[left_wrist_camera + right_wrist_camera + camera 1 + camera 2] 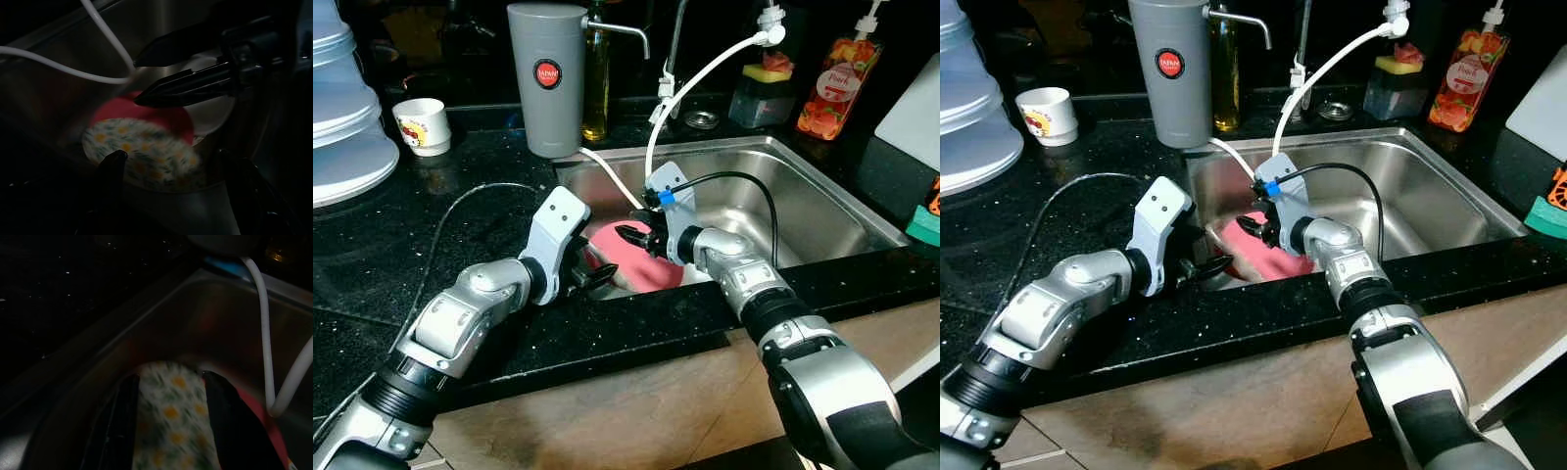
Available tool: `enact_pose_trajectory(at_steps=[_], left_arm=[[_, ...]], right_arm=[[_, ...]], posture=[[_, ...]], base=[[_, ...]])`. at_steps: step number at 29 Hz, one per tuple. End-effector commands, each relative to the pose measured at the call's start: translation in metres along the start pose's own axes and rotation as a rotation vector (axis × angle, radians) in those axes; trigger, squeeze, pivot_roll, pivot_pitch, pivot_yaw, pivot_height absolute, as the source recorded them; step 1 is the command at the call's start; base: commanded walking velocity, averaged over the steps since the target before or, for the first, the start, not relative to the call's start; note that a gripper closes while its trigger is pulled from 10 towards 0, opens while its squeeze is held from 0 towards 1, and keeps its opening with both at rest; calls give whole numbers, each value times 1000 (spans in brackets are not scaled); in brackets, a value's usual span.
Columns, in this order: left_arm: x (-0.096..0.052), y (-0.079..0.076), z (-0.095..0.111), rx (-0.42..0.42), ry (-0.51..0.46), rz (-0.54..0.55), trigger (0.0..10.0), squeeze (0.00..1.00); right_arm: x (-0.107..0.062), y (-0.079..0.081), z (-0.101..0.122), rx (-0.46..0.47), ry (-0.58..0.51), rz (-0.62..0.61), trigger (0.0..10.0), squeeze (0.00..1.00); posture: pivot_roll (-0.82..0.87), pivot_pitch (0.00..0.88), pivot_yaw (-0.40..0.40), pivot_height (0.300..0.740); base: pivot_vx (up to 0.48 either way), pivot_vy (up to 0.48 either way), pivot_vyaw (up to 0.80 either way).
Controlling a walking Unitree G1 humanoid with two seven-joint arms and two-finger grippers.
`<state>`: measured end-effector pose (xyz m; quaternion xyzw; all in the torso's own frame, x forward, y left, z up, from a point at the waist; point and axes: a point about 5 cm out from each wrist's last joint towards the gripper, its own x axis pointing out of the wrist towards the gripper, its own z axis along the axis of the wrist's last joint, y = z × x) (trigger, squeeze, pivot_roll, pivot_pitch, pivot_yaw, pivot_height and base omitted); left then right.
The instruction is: Kitchen organization
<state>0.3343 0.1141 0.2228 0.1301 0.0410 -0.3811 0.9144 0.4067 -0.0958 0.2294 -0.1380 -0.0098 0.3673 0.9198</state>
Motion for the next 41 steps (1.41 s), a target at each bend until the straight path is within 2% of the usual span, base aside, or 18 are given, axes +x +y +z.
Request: enact_pose_trajectory(at_steps=[1,5,6,8,11,16,20,21,22,27,30,31,34,35,36,37,38,41], left_arm=[[0,4,-1,-3,-1,37,10000,0],[-4,23,14,17,-73,235,10000,0],[-4,23,14,17,-73,235,10000,0],[-9,36,20,34,-96,378,10000,0],[-16,48,23,25,-107,507,10000,0],[-22,57,17,-11,-92,596,10000,0],[-32,60,19,-53,-167,664,10000,0],[-32,60,19,-53,-167,664,10000,0],[-37,61,22,-36,-181,705,10000,0],[-41,63,21,-47,-175,744,10000,0],[-47,67,13,-78,-115,803,10000,0],[-50,68,8,-87,-60,838,10000,0],[-56,71,3,-152,-21,910,10000,0],[-59,72,1,-266,-24,970,10000,0],[-59,72,1,-266,-24,970,10000,0],[-60,70,1,-380,-54,991,10000,0],[-59,68,3,-435,-91,997,10000,0],[-60,64,7,-494,-132,1027,10000,0]], right_arm=[[2,-2,7,-17,-22,-14,10000,0],[-1,-14,32,23,-175,-121,10000,0],[-1,-14,32,23,-175,-121,10000,0],[-3,-20,47,81,-275,-163,10000,0],[-5,-22,59,145,-356,-170,10000,0],[-5,-18,61,160,-385,-154,10000,0],[-8,-15,56,262,-457,-197,10000,0],[-8,-15,56,262,-457,-197,10000,0],[-11,-14,52,303,-477,-213,10000,0],[-13,-12,48,339,-490,-223,10000,0],[-16,-5,44,368,-502,-217,10000,0],[-18,-2,43,375,-505,-215,10000,0],[-20,2,42,379,-505,-201,10000,0],[-22,4,41,376,-503,-189,10000,0],[-22,4,41,376,-503,-189,10000,0],[-24,5,41,370,-501,-176,10000,0],[-25,6,41,371,-501,-166,10000,0],[-27,7,42,369,-500,-146,10000,0]], posture=[[-9,90,-13,740],[-3,87,-11,740],[-3,87,-11,740],[0,88,-11,740],[0,89,-8,740],[-1,90,-6,740],[4,89,-1,740],[4,89,-1,740],[10,86,2,740],[10,83,2,740],[14,79,1,740],[12,74,4,740],[11,73,6,740],[11,70,7,740],[11,70,7,740],[10,68,7,740],[7,65,8,740],[7,65,8,740]], base=[[0,0,0],[0,0,0],[0,0,0],[0,0,0],[0,0,0],[0,0,0],[0,0,0],[0,0,0],[0,0,0],[0,0,0],[0,0,0],[0,0,0],[0,0,0],[0,0,0],[0,0,0],[0,0,0],[0,0,0],[0,0,0]])
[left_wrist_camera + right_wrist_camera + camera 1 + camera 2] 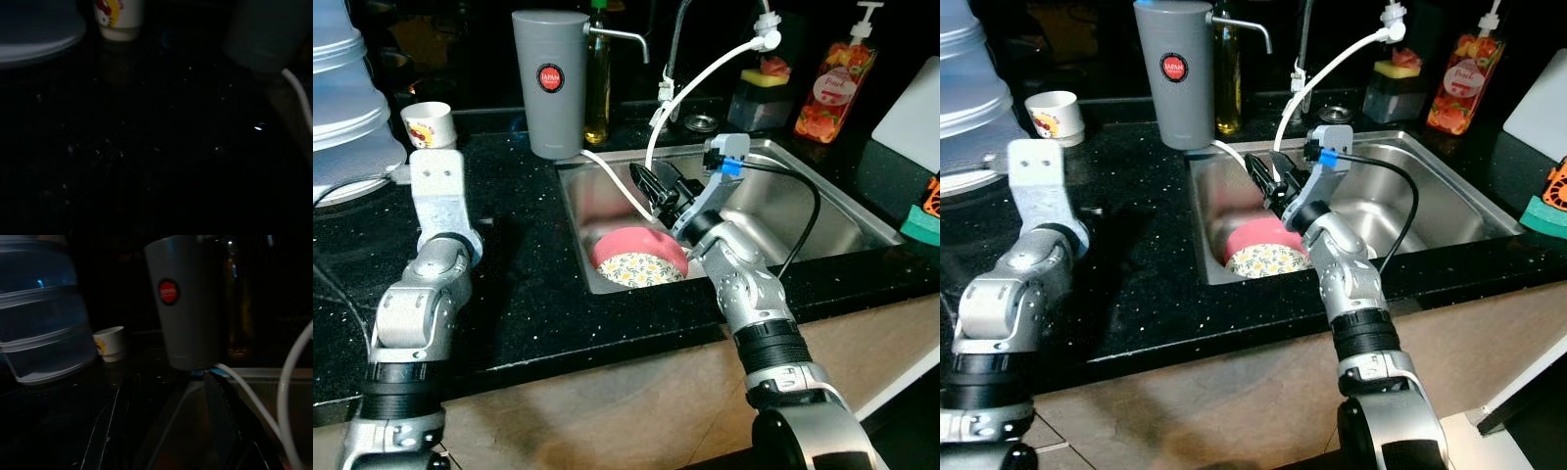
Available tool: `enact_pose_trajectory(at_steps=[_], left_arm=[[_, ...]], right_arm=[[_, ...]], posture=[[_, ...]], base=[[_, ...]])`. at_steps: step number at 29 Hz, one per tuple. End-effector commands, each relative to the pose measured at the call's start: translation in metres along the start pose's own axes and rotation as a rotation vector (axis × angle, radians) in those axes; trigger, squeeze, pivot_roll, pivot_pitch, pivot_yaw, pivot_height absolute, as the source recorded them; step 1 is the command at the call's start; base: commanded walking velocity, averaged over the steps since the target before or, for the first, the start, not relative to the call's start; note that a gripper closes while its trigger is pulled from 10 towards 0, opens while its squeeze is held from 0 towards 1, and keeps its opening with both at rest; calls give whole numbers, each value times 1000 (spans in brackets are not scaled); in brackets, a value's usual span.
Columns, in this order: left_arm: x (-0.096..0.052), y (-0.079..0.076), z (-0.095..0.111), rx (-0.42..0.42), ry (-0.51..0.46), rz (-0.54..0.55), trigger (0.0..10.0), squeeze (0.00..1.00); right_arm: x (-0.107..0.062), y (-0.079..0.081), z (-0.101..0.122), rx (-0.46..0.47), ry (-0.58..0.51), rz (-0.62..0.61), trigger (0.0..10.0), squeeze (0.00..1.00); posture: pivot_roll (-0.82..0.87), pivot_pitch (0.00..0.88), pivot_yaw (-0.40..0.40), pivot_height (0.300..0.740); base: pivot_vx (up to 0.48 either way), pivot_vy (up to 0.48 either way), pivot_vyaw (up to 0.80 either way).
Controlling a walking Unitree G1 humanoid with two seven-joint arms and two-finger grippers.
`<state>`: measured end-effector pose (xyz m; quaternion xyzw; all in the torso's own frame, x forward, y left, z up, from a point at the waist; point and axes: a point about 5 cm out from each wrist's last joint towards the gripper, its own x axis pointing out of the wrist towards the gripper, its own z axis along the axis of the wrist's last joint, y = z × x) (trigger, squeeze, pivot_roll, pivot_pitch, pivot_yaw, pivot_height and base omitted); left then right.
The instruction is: Kitchen organization
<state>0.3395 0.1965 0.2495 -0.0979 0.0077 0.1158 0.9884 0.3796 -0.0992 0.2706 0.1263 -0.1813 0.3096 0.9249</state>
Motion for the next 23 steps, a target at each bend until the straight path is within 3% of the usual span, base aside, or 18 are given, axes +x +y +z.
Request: enact_pose_trajectory(at_steps=[1,2,6,9,10,11,19,23], left_arm=[[-2,0,3,-22,-9,18,10000,0],[-5,0,4,-21,-23,40,10000,235],[-9,-1,3,-15,-21,55,10000,231],[-12,-3,4,173,-75,-14,10000,165],[-13,-5,4,232,-87,-49,10000,47],[-14,-6,3,286,-99,-91,10000,0],[-15,-7,19,409,-265,-135,10000,0],[-17,-12,21,398,-276,-185,10000,0]], right_arm=[[-2,1,0,6,6,17,10000,0],[-3,2,1,5,15,38,10000,0],[-5,7,1,6,34,78,10000,0],[-7,9,0,0,60,88,10000,0],[-7,9,0,0,64,80,10000,0],[-9,7,-1,-4,65,48,10000,0],[-23,-3,-4,-12,26,-119,10000,0],[-31,-7,-6,18,25,-171,10000,0]], posture=[[7,65,8,740],[6,59,6,740],[6,59,6,740],[5,61,-1,740],[4,62,-2,740],[4,66,-4,740],[2,78,-2,740],[1,81,1,740]], base=[[0,0,0],[0,0,0],[0,0,0],[0,0,0],[0,0,0],[0,0,0],[0,0,0],[0,0,0]])
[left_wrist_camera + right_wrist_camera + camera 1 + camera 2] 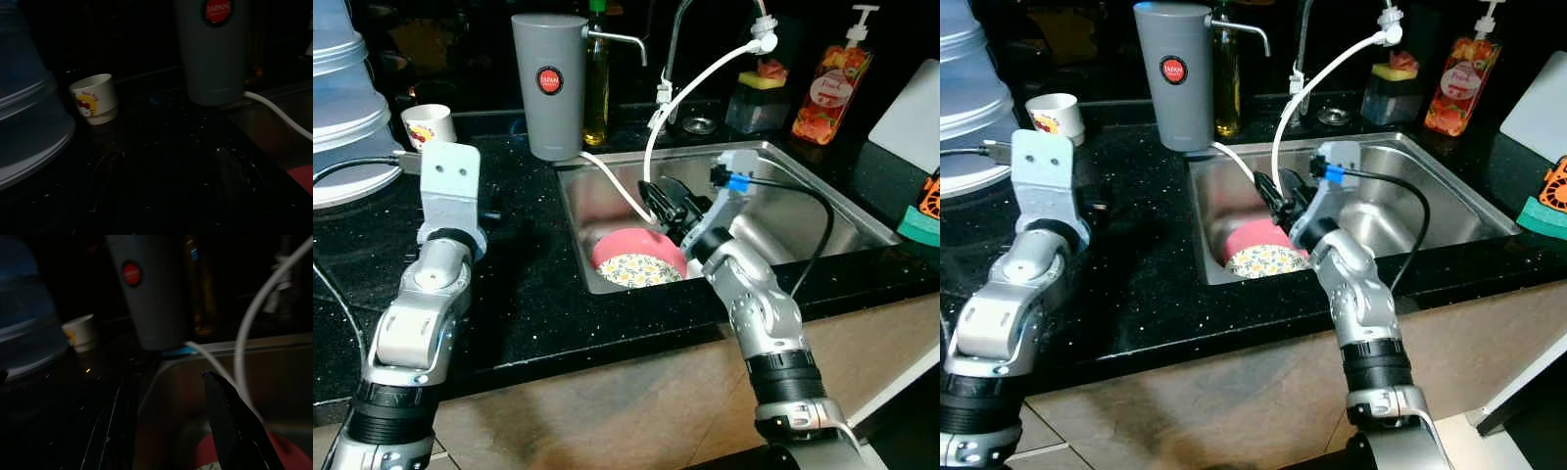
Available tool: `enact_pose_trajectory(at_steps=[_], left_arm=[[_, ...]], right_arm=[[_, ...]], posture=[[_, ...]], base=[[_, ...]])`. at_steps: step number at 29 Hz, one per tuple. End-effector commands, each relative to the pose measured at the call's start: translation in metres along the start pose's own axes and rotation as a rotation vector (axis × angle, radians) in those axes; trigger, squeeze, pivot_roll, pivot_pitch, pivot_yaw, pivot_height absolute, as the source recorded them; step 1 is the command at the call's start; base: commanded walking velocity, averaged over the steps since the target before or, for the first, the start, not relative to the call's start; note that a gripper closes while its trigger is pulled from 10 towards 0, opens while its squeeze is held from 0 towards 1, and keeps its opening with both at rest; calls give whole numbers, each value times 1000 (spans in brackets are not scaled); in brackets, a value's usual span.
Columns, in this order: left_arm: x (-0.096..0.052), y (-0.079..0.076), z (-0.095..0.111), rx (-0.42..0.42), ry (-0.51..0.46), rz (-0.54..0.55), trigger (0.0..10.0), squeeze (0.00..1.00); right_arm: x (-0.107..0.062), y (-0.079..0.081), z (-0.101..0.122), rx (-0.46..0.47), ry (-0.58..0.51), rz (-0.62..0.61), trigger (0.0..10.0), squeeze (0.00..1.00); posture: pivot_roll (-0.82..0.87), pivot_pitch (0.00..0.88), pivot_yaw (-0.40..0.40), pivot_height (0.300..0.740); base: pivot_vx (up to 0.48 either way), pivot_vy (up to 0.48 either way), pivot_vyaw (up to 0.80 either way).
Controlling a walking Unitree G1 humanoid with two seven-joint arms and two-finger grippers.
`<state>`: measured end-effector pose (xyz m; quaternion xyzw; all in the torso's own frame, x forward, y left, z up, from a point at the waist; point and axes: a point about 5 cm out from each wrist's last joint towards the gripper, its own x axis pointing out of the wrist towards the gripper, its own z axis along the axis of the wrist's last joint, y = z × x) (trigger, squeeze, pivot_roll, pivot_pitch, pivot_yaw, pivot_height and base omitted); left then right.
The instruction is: Kitchen organization
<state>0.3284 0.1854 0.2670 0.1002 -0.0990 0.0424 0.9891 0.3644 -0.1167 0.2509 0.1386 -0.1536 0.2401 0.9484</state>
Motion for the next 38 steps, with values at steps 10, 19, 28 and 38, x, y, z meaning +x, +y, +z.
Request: enact_pose_trajectory(at_steps=[10,19,28,38], left_arm=[[0,-5,5,22,-44,-50,10000,0],[-2,-5,5,14,-51,-63,10000,0],[-2,-6,4,11,-48,-73,10000,0],[-2,-7,4,10,-45,-81,10000,0]], right_arm=[[-10,0,-2,24,12,-43,10000,0],[-10,6,-4,36,30,-30,10000,0],[-11,8,-5,40,35,-25,10000,0],[-12,8,-5,39,42,-25,10000,0]], posture=[[-12,92,13,740],[-8,94,4,740],[-10,96,5,740],[-10,97,3,740]], base=[[0,0,0],[-53,0,0],[-253,0,0],[-277,0,0]])
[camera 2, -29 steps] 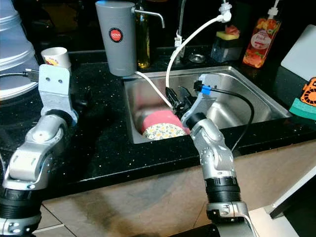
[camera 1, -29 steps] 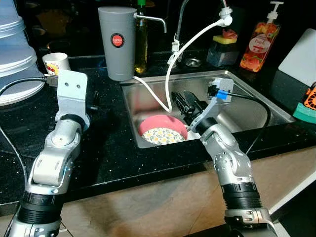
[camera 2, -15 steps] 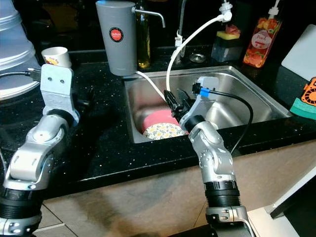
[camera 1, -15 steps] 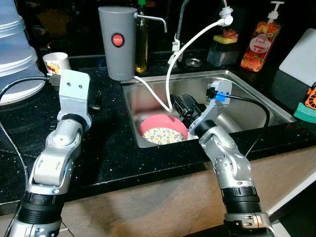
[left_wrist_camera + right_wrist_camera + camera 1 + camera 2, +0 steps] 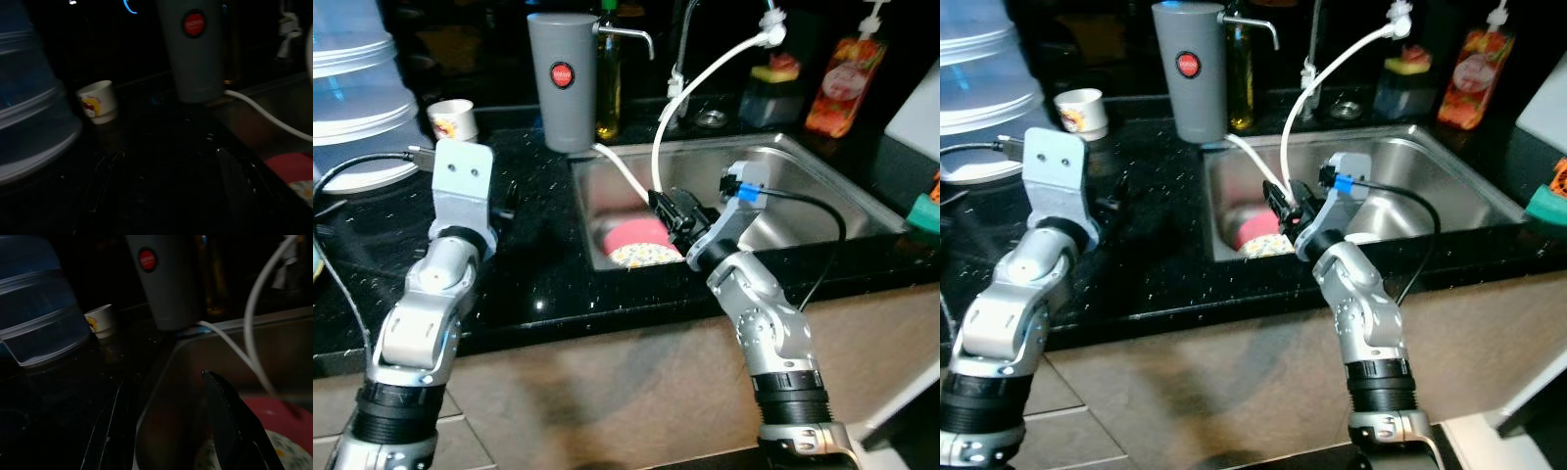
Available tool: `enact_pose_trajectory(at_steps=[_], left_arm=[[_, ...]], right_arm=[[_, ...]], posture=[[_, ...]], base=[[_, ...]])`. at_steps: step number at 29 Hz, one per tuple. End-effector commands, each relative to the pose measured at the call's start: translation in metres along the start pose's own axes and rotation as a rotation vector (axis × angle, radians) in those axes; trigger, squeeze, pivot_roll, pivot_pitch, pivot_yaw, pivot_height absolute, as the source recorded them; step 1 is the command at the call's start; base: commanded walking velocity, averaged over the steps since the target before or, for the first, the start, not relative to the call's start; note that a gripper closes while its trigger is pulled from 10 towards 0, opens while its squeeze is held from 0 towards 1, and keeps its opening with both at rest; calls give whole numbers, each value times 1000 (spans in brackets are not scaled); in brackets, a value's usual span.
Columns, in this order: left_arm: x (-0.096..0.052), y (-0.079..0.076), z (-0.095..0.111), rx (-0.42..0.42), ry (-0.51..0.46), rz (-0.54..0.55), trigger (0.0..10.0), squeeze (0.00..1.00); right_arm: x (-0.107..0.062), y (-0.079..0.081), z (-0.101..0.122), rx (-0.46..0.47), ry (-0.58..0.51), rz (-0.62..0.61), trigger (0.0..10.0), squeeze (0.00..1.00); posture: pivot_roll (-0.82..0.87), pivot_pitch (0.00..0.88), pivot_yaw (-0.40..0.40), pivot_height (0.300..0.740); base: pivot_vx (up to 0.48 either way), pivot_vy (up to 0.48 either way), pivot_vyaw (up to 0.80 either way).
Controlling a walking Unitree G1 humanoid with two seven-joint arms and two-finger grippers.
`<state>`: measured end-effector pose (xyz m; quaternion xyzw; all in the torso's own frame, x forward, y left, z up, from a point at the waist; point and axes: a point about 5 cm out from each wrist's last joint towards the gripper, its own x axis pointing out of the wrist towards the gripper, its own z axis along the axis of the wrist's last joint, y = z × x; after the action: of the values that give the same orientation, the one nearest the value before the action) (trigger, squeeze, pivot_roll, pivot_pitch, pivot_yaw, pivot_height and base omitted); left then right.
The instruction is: Kitchen organization
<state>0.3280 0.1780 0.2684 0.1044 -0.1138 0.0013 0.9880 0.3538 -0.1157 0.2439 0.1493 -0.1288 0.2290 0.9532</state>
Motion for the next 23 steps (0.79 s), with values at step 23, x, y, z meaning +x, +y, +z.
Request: enact_pose_trajectory(at_steps=[23], left_arm=[[-3,-5,-3,-3,26,-11,10000,0]], right_arm=[[0,5,-2,19,15,13,10000,0]], posture=[[-9,95,1,740]], base=[[-99,0,0]])
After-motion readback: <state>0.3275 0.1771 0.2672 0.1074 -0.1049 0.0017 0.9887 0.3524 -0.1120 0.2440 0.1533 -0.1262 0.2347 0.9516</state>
